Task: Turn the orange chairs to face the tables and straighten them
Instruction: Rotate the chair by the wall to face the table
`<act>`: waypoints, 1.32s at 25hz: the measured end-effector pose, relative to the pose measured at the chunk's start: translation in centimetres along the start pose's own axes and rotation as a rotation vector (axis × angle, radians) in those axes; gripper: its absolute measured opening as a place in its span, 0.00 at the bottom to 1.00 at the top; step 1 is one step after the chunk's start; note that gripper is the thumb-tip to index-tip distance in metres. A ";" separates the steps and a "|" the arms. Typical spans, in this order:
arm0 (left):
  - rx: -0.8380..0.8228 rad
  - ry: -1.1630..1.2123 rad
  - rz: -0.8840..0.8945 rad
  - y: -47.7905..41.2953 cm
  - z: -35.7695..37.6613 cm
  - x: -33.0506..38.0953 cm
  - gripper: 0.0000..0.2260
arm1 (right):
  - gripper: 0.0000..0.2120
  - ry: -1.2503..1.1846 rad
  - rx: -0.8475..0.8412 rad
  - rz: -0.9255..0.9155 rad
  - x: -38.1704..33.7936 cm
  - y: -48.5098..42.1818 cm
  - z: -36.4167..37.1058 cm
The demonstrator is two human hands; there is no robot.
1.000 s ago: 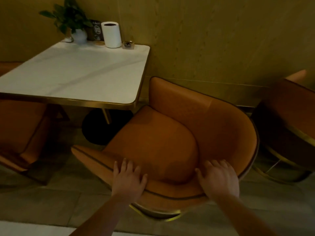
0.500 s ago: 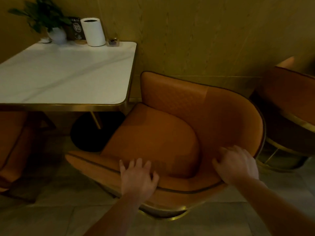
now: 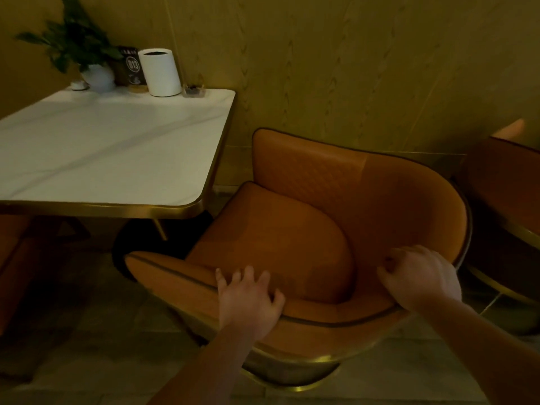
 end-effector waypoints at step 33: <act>-0.002 0.017 -0.091 -19.3 0.2 5.3 0.29 | 0.11 -0.040 0.026 -0.094 3.4 -22.5 4.8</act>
Point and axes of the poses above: each hand's wrist, its own y-axis away from the middle knuckle, its own z-axis out of the palm, x = y × z, the point moved 7 cm from there along -y, towards the middle knuckle, and after that the axes turned 11 degrees about z, right-handed, at the moved point
